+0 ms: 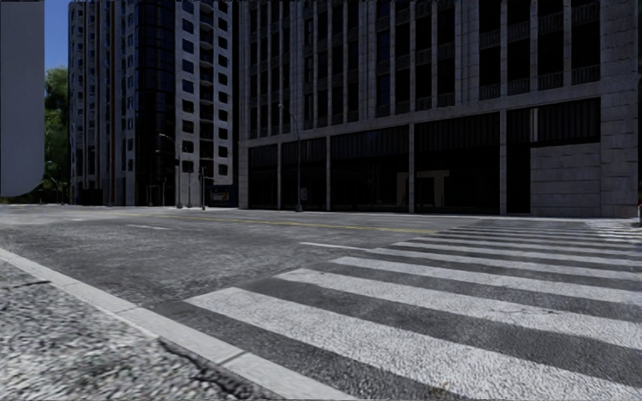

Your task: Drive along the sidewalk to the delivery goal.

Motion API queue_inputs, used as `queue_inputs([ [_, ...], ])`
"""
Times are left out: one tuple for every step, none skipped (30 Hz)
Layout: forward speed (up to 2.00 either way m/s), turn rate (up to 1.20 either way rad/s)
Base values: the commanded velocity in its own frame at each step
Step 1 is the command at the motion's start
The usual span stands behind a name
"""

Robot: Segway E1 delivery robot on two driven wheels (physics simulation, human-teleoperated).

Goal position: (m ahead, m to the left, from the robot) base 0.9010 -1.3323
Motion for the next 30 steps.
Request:
queue_inputs([
  [0.81, -0.59],
  [0.81, -0.59],
  [0.78, -0.59],
  [0.77, -0.59],
  [0.76, -0.59],
  [0.76, -0.59],
  [0.75, -0.59],
  [0.75, -0.59],
  [0.75, -0.59],
  [0.75, -0.59],
  [0.75, -0.59],
  [0.75, -0.59],
  [0.75, -0.59],
  [0.75, -0.59],
  [0.75, -0.59],
  [0.75, -0.59],
  [0.75, -0.59],
  [0.75, -0.59],
  [0.75, -0.59],
  [0.75, -0.59],
  [0.75, -0.59],
  [0.75, -0.59],
  [0.75, -0.59],
  [0.75, -0.59],
  [0.75, -0.59],
  [0.75, -0.59],
  [0.75, -0.59],
  [0.75, -0.59],
  [0.75, -0.59],
  [0.75, -0.59],
])
